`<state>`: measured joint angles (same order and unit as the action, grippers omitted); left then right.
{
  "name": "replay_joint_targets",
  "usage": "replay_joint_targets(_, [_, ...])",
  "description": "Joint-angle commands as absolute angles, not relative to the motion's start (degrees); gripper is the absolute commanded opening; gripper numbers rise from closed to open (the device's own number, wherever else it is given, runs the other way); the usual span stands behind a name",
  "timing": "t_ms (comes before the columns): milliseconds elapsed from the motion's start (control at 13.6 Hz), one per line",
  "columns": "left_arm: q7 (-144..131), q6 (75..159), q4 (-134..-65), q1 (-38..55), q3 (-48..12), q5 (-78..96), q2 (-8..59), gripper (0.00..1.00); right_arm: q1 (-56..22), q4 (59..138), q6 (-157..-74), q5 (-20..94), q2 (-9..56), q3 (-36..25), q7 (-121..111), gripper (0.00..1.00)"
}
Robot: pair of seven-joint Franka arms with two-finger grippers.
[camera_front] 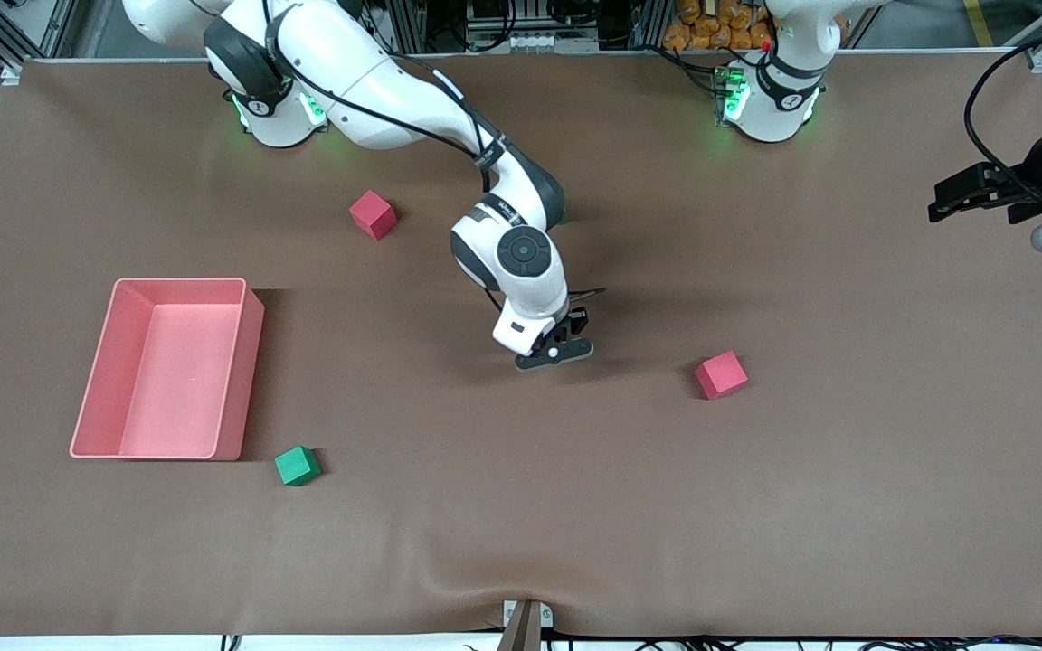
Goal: Place and upright button with both arms
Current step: 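Carry the button to the table middle with the right gripper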
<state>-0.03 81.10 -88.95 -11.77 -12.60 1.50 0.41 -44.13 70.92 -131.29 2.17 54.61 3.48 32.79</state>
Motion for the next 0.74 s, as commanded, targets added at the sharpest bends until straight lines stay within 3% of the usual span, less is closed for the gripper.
replay_joint_targets(0, [0.4, 81.1, -88.8, -12.4, -12.9, 2.5, 0.8, 1.0, -44.4, 68.4, -131.2, 3.0, 56.9, 3.6, 33.2, 0.0])
replay_joint_targets(74, [0.3, 81.1, -88.8, -12.3, -12.9, 2.5, 0.8, 1.0, -44.5, 68.4, -131.2, 3.0, 57.1, 3.6, 33.2, 0.23])
replay_joint_targets(147, [0.3, 81.0, -88.9, -12.3, -12.9, 2.5, 0.9, 1.0, -44.5, 68.6, -131.2, 3.0, 57.1, 3.5, 33.3, 0.75])
replay_joint_targets(221, [0.3, 81.1, -88.9, -12.2, -12.9, 2.4, 0.9, 1.0, -44.5, 68.6, -131.2, 2.9, 57.0, 3.5, 33.0, 1.0])
replay_joint_targets(662, [0.1, 81.1, -88.9, -11.9, -13.0, 2.5, 1.7, 1.0, -41.0, 69.1, -128.9, 3.2, 49.1, 3.5, 32.9, 1.0])
